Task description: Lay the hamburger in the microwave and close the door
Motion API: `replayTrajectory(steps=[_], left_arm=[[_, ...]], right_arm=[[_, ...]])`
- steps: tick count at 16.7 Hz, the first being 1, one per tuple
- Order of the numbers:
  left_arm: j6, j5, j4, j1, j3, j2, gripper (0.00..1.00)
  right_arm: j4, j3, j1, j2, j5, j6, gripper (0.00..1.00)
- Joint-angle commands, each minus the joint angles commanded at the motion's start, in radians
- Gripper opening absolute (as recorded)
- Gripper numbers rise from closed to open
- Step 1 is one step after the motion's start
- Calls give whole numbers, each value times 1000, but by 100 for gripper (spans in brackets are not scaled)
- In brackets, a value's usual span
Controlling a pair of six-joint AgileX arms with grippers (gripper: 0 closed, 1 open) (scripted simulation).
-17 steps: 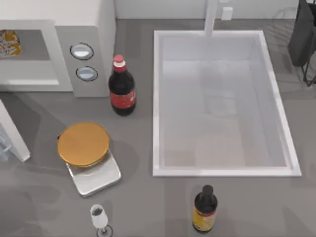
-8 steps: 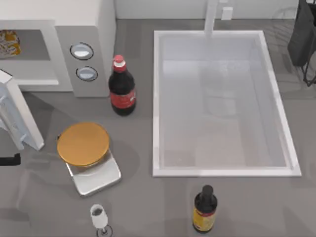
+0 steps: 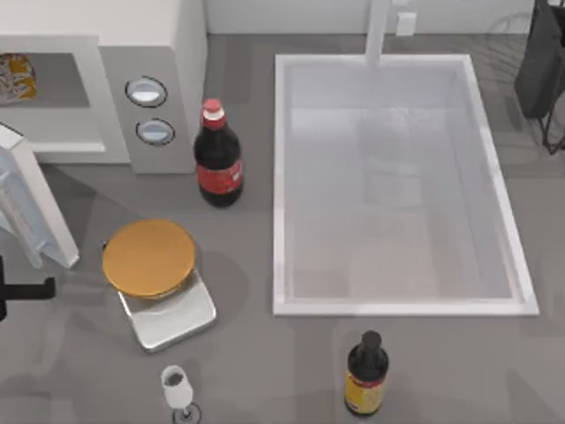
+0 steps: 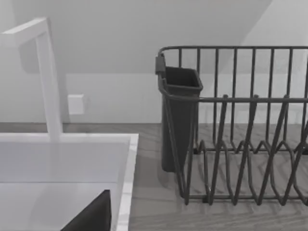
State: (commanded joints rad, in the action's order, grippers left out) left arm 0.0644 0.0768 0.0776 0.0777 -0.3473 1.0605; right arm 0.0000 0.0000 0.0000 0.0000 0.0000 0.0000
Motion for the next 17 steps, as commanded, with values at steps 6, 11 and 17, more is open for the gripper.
replayTrajectory(steps=[6,11,17], left_arm=[[-5,-6,-54,-10,-83,144,0],[-15,-17,-147,-28,-217,369,0],[-22,-24,-208,-40,-301,507,0]], right_arm=[[0,0,0,0,0,0,100],[0,0,0,0,0,0,100],[0,0,0,0,0,0,100]])
